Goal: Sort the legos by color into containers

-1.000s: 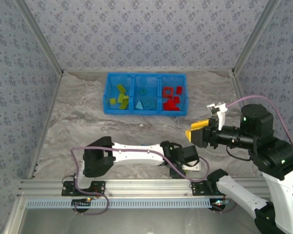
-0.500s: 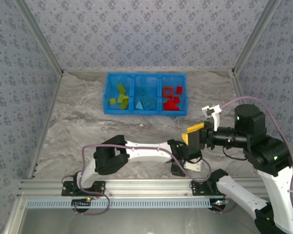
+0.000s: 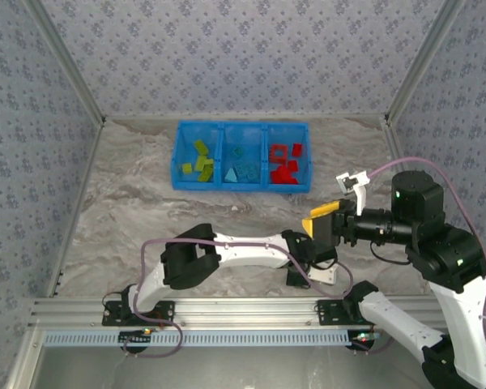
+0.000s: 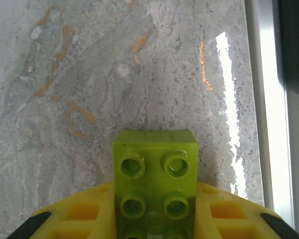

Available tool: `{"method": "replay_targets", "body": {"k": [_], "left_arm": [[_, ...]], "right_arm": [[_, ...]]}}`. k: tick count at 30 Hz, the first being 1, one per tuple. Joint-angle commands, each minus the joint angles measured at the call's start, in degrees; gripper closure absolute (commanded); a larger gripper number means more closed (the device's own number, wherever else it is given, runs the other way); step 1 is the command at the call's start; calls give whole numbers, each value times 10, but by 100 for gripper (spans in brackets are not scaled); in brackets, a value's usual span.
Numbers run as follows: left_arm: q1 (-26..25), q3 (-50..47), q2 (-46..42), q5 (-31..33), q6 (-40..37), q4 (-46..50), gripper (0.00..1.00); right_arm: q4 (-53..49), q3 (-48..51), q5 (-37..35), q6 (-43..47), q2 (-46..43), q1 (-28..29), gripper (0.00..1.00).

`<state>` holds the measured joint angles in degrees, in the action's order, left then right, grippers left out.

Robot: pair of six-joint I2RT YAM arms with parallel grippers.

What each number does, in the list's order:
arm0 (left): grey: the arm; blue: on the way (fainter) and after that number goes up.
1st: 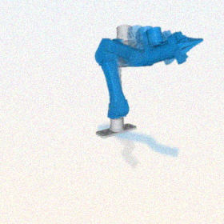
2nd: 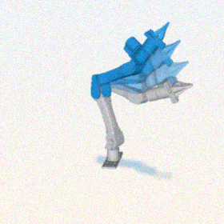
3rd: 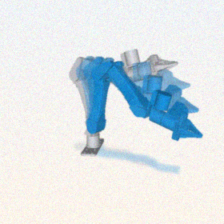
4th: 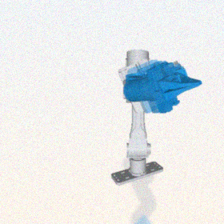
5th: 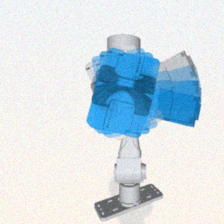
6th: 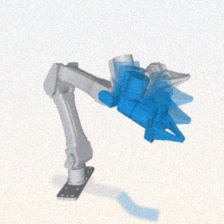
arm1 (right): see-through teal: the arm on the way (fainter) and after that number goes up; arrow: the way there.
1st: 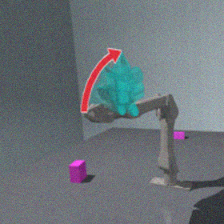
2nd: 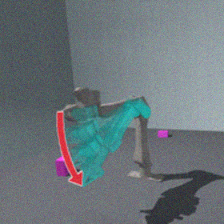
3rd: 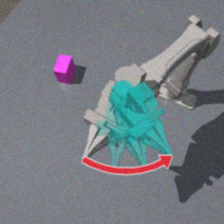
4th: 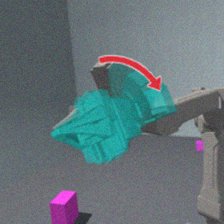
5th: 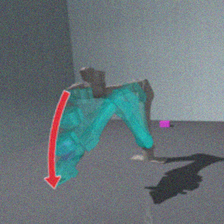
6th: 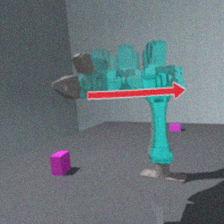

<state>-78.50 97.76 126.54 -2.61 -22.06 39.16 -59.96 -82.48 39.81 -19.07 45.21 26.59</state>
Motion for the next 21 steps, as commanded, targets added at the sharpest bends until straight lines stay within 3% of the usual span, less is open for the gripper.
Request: {"method": "replay_targets", "body": {"k": [1, 7, 15, 19, 21], "left_arm": [[12, -20, -10, 9, 28, -29, 73], [38, -87, -66, 53, 92, -90, 73], [160, -214, -203, 57, 230, -173, 72], [243, -288, -290, 51, 296, -201, 72], [285, -317, -334, 48, 319, -203, 72]], "right_arm": [[-15, -16, -5, 4, 4, -2, 43], [-11, -32, -7, 26, 9, -2, 44], [45, 10, -13, 74, 23, 6, 43], [106, 44, -73, 83, 39, 54, 42], [148, 66, -134, 90, 46, 111, 41]]}}
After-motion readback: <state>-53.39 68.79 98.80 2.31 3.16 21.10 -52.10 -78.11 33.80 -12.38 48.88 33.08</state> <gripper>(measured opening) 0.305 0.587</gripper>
